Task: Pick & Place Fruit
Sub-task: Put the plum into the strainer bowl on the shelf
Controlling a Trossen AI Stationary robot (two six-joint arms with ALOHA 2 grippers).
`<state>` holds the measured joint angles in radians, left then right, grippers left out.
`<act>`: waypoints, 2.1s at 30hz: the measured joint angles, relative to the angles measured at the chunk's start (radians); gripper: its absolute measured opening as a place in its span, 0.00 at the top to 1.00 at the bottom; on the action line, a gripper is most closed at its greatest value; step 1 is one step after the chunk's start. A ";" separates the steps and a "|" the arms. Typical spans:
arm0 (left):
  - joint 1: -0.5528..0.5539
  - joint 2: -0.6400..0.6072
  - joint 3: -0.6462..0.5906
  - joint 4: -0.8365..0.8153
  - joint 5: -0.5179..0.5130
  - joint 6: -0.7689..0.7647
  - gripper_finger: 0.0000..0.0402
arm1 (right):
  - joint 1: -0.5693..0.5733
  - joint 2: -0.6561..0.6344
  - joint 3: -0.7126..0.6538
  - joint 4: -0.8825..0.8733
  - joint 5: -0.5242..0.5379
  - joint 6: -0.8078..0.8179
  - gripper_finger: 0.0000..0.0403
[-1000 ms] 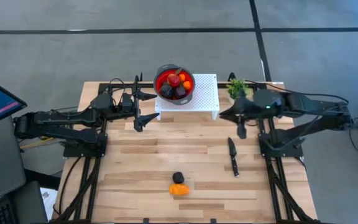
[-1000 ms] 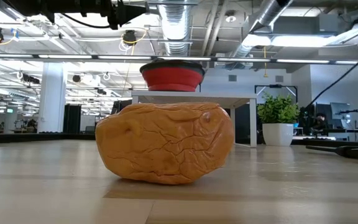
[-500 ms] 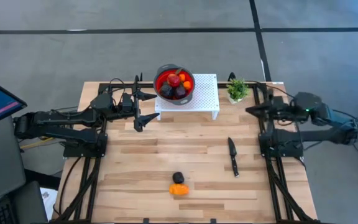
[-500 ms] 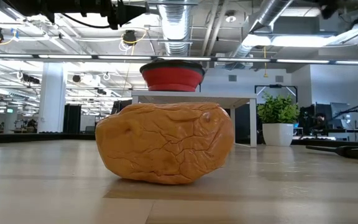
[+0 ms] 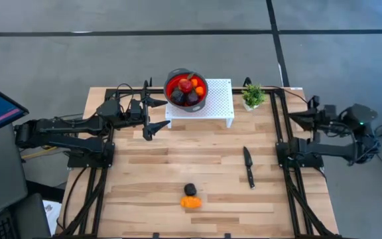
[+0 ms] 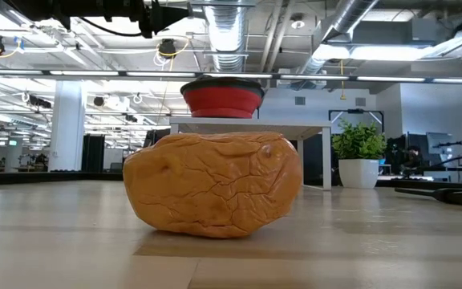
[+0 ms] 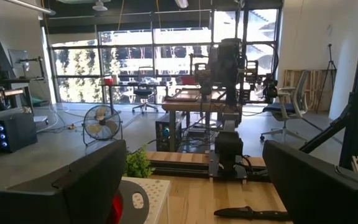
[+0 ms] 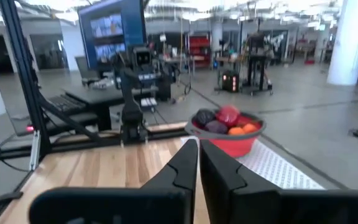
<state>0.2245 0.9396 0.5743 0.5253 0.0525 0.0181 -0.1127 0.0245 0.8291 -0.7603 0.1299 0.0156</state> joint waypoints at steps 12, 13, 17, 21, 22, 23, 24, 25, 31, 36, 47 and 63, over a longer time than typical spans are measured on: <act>0.000 0.000 0.000 0.013 0.000 0.000 0.07 | 0.000 -0.013 0.018 -0.134 0.002 0.019 0.96; 0.000 0.000 0.000 0.013 0.000 0.000 0.07 | 0.000 -0.012 0.017 -0.139 0.002 0.019 0.96; 0.000 0.000 0.000 0.015 0.000 0.000 0.07 | 0.000 -0.012 0.017 -0.138 0.002 0.019 0.96; 0.000 0.000 0.000 0.015 0.000 0.000 0.07 | 0.000 -0.012 0.017 -0.137 0.001 0.019 0.96; 0.000 0.000 0.000 0.015 0.000 0.000 0.07 | 0.000 -0.012 0.017 -0.138 0.001 0.019 0.96; 0.000 0.000 0.000 0.015 0.000 0.000 0.07 | 0.000 -0.012 0.017 -0.137 0.001 0.019 0.96; 0.000 0.000 0.000 0.015 0.000 0.000 0.07 | 0.000 -0.012 0.017 -0.137 0.001 0.019 0.97; 0.000 0.000 0.000 0.015 0.000 0.000 0.07 | 0.000 -0.012 0.017 -0.137 0.001 0.019 0.97; 0.000 0.000 0.000 0.016 0.000 0.000 0.07 | 0.000 -0.012 0.017 -0.137 0.001 0.019 0.96; 0.000 0.000 0.000 0.017 0.000 0.000 0.07 | 0.000 -0.012 0.017 -0.137 0.001 0.019 0.96; -0.001 0.000 0.000 0.195 0.000 -0.013 0.07 | 0.000 -0.011 0.017 -0.137 0.001 0.019 0.95; 0.003 0.013 0.021 0.392 -0.053 -0.342 0.07 | 0.000 -0.011 0.017 -0.136 0.000 0.019 0.96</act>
<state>0.2271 0.9525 0.5953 0.9173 -0.0002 -0.3235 -0.1127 0.0132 0.8459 -0.8967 0.1303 0.0350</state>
